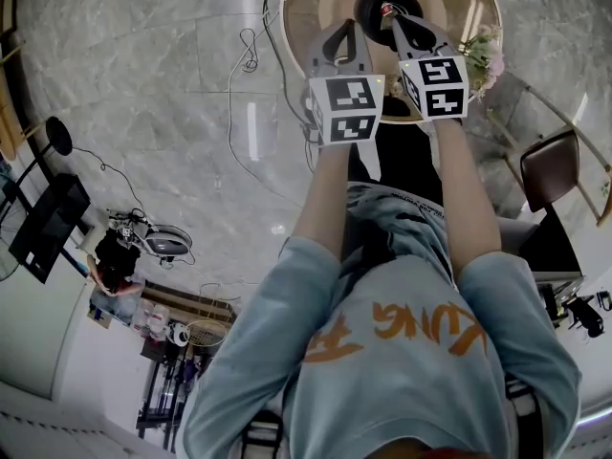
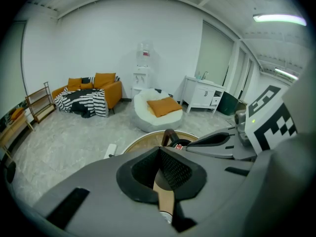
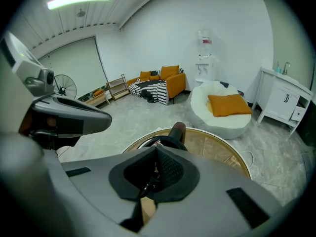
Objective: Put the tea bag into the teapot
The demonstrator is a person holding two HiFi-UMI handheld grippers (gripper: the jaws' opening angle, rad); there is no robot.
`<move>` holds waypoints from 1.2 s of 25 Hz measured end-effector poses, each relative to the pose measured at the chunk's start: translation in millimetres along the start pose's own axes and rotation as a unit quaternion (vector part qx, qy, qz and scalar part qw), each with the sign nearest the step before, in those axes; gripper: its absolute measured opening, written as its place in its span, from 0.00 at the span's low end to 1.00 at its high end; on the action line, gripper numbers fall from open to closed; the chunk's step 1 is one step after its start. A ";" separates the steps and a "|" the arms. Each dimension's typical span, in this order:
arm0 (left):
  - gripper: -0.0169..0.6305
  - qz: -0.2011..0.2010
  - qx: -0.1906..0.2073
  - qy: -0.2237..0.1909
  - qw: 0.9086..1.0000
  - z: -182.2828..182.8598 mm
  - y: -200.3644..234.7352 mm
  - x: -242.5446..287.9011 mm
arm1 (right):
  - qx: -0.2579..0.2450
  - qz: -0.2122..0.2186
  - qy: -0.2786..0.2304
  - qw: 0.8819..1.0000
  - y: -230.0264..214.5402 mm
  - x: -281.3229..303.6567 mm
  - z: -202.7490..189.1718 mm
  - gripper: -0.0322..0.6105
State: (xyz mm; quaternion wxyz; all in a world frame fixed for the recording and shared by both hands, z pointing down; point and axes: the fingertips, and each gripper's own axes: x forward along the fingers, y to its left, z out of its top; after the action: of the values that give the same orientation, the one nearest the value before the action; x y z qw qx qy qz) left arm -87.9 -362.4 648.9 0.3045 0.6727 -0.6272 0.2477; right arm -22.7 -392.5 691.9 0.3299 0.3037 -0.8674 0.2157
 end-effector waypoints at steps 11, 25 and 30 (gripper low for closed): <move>0.06 -0.001 -0.004 -0.006 1.000 2.8 0.0 -11.4 | 0.023 -0.016 -0.012 1.000 -0.8 -27.8 -2.2 0.26; 0.06 -0.008 -0.013 -0.070 0.997 43.9 4.1 -72.9 | 0.094 -0.101 -0.103 0.985 -0.1 -109.5 27.3 0.17; 0.06 -0.018 -0.008 -0.103 0.994 61.4 8.2 -107.5 | 0.106 -0.125 -0.151 0.975 14.4 -143.1 51.2 0.12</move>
State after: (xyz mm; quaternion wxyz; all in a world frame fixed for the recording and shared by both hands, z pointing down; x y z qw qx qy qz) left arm -108.8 -332.4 530.3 0.2481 0.7035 -0.6449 0.1660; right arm 30.6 -356.6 553.5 0.1856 0.4721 -0.8344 0.2156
